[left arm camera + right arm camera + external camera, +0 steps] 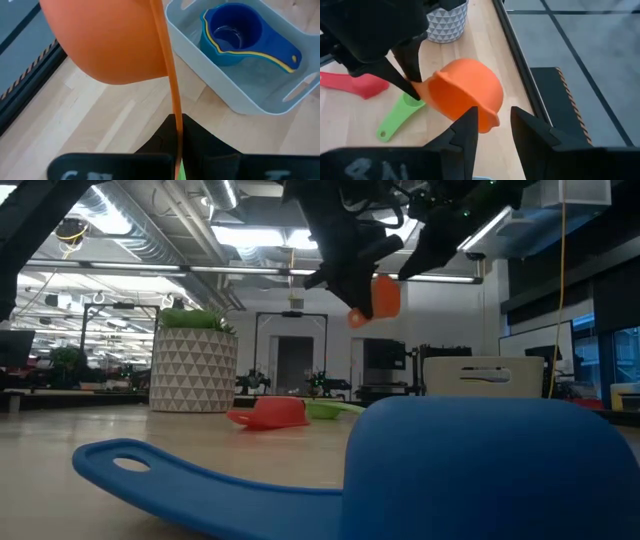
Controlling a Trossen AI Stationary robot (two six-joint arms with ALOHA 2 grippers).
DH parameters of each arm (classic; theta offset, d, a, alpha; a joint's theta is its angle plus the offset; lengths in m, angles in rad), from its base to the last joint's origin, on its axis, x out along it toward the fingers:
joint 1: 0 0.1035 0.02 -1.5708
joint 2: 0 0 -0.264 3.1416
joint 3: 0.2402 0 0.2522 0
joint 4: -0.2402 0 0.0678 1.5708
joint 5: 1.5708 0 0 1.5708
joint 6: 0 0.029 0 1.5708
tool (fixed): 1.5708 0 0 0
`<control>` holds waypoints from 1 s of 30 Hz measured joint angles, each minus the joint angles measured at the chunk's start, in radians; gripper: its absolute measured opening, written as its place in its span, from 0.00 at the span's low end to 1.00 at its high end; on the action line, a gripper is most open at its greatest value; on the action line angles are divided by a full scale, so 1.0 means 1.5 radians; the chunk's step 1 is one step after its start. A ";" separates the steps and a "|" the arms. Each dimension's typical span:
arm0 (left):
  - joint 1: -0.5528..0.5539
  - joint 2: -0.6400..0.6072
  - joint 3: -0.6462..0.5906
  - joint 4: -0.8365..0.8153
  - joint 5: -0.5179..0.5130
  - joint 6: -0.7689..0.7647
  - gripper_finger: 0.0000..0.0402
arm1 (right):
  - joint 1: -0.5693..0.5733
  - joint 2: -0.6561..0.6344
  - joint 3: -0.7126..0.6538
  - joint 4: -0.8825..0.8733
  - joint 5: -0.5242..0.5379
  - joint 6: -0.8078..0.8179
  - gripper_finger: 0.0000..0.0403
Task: Nest measuring cups in basket
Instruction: Stack the orange measuring cup on top of the violet measuring cup in the gray bin
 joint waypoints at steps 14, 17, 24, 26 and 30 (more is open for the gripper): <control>0.000 0.000 0.000 0.048 0.020 -0.013 0.01 | 0.000 0.000 0.000 -0.002 -0.002 -0.031 0.30; 0.000 0.000 0.000 0.054 0.020 -0.015 0.00 | 0.000 0.000 0.000 -0.002 -0.001 -0.031 0.30; 0.000 0.000 0.000 0.057 0.043 -0.020 0.01 | 0.000 0.000 0.000 -0.002 0.036 -0.032 0.30; -0.001 0.000 0.000 0.059 0.044 -0.021 0.00 | 0.000 0.000 0.000 -0.003 0.037 -0.032 0.30; -0.002 0.000 0.000 0.076 0.051 -0.032 0.01 | 0.000 0.000 0.000 -0.014 0.040 -0.032 0.30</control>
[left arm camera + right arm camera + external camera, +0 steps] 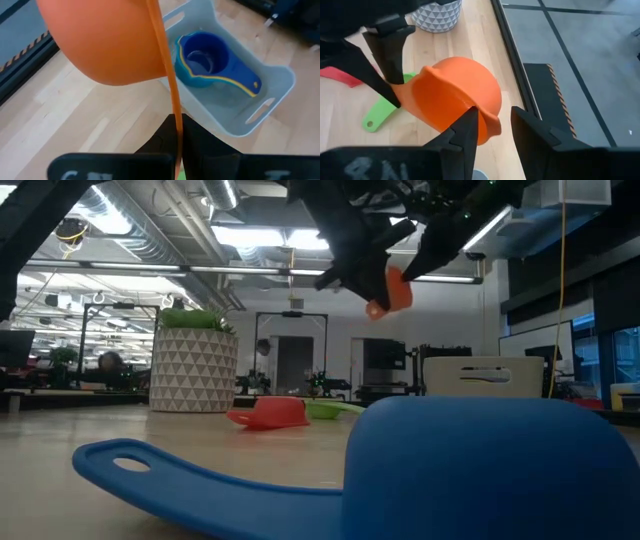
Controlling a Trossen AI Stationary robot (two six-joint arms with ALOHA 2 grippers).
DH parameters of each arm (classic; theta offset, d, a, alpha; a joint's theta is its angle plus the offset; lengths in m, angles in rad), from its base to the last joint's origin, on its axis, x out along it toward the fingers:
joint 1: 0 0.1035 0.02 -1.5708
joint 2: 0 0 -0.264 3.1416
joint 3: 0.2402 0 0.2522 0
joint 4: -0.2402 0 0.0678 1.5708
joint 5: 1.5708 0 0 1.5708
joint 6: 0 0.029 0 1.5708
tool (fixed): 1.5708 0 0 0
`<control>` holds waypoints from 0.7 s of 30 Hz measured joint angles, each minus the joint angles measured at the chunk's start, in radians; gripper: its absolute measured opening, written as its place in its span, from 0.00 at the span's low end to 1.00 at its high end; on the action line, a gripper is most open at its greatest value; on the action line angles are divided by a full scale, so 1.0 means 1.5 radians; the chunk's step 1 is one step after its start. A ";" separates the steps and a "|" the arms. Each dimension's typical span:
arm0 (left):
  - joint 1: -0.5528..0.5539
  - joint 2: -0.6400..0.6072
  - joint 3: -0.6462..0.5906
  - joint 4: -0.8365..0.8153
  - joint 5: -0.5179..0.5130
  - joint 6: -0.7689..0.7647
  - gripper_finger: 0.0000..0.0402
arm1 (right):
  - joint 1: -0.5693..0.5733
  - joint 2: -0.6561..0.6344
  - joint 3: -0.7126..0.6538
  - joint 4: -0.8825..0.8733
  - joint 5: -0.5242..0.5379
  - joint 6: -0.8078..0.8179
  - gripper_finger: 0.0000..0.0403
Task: Nest measuring cups in basket
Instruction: Stack the orange measuring cup on top of the violet measuring cup in the gray bin
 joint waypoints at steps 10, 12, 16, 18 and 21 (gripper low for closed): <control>-0.006 0.000 0.000 0.016 0.000 0.001 0.01 | 0.000 0.000 0.000 -0.004 0.001 0.000 0.30; -0.006 0.000 0.000 0.016 0.000 0.001 0.00 | 0.000 0.000 0.000 -0.004 0.001 0.000 0.30; -0.006 0.000 0.000 0.018 0.000 0.001 0.01 | 0.000 0.000 0.000 -0.004 0.001 0.002 0.29; -0.006 0.000 0.000 0.021 0.000 0.002 0.01 | 0.000 0.000 0.000 -0.004 0.001 0.002 0.27; -0.006 0.000 0.000 0.025 -0.001 0.002 0.00 | 0.000 0.000 0.000 -0.004 0.000 0.002 0.21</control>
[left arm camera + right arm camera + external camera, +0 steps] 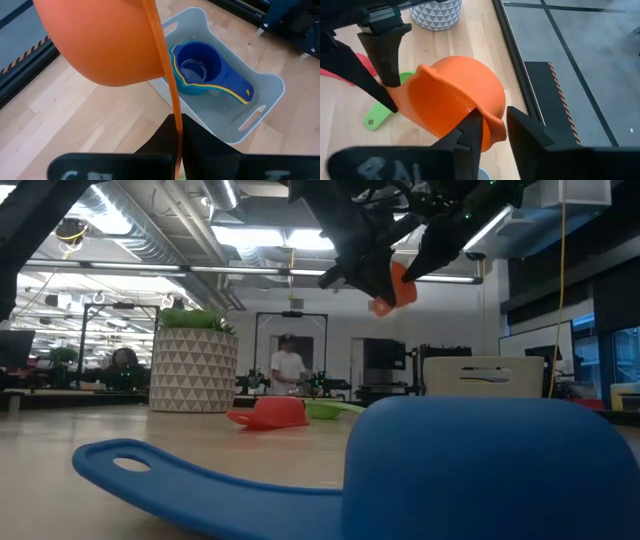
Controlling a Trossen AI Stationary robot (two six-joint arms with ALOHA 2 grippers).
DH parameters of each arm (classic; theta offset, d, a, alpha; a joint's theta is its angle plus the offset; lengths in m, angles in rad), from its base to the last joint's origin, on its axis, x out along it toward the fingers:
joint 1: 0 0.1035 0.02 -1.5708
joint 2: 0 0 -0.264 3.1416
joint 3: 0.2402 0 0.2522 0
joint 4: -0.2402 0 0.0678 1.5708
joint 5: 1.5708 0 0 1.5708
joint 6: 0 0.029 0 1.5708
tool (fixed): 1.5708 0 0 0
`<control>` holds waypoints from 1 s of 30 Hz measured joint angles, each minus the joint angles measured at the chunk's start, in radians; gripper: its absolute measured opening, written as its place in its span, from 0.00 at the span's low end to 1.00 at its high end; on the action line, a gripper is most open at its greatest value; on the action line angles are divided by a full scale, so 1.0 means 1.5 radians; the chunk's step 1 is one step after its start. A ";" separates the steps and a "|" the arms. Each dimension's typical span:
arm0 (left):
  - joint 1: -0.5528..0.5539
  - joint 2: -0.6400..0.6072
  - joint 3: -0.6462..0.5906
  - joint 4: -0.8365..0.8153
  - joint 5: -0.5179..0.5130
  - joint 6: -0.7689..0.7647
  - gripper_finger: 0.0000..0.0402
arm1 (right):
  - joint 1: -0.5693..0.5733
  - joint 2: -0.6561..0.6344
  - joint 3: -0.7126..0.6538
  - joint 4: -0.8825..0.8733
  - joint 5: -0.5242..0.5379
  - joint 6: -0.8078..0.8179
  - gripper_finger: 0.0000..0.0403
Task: Nest measuring cups in basket
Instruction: Stack the orange measuring cup on top of the violet measuring cup in the gray bin
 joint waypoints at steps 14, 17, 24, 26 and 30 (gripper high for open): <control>0.000 0.000 0.000 0.005 0.000 0.001 0.04 | 0.000 0.000 0.000 0.000 0.001 0.000 0.18; 0.000 0.000 0.000 0.005 0.001 0.002 0.06 | 0.000 0.000 0.000 0.001 0.001 0.000 0.18; 0.000 0.000 0.000 0.004 0.008 0.002 0.16 | 0.000 0.000 0.000 0.002 0.001 0.001 0.18; 0.000 0.000 0.000 0.004 0.013 0.002 0.19 | 0.000 0.000 0.000 0.002 0.001 0.001 0.18; 0.000 0.000 0.000 0.004 0.016 0.002 0.22 | 0.000 0.000 0.000 0.001 0.001 0.001 0.18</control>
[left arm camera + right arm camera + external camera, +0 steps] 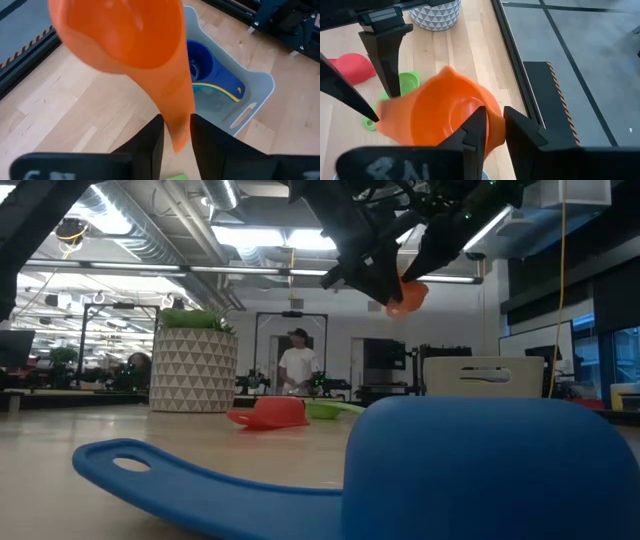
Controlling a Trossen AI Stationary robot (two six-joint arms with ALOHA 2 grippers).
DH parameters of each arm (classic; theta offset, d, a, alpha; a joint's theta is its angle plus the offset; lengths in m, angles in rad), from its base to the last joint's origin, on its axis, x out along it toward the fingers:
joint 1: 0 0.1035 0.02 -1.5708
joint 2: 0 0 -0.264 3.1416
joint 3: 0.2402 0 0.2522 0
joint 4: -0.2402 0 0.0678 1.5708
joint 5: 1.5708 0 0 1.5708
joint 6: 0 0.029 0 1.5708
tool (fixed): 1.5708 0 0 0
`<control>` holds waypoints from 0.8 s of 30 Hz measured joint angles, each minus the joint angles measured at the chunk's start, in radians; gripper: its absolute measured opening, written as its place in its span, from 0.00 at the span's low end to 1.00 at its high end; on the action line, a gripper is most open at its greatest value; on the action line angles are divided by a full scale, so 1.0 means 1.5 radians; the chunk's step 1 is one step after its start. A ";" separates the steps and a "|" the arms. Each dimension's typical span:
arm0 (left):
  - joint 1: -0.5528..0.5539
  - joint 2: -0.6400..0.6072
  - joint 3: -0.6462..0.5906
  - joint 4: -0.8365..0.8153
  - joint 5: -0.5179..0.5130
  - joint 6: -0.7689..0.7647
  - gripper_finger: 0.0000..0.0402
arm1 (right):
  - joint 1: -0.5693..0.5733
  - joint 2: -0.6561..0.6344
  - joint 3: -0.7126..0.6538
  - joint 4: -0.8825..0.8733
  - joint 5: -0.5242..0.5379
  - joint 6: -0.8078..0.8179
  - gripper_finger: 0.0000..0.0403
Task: Nest measuring cups in basket
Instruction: Stack the orange measuring cup on top of the violet measuring cup in the gray bin
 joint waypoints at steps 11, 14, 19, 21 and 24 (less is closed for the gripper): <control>0.001 0.000 0.000 0.000 -0.001 0.000 0.18 | 0.000 0.000 0.000 -0.040 0.000 0.003 0.18; 0.001 0.000 0.000 0.000 -0.010 0.000 0.18 | 0.000 0.000 0.000 -0.051 0.000 0.003 0.17; 0.001 0.000 0.000 -0.001 -0.017 0.020 0.18 | 0.000 0.000 0.000 -0.086 0.000 0.003 0.17; 0.001 0.000 0.000 -0.001 -0.017 0.032 0.18 | 0.000 0.000 0.000 -0.097 0.000 0.003 0.17; 0.001 0.000 0.000 -0.001 -0.017 0.034 0.18 | 0.000 0.000 0.000 -0.109 0.000 0.003 0.17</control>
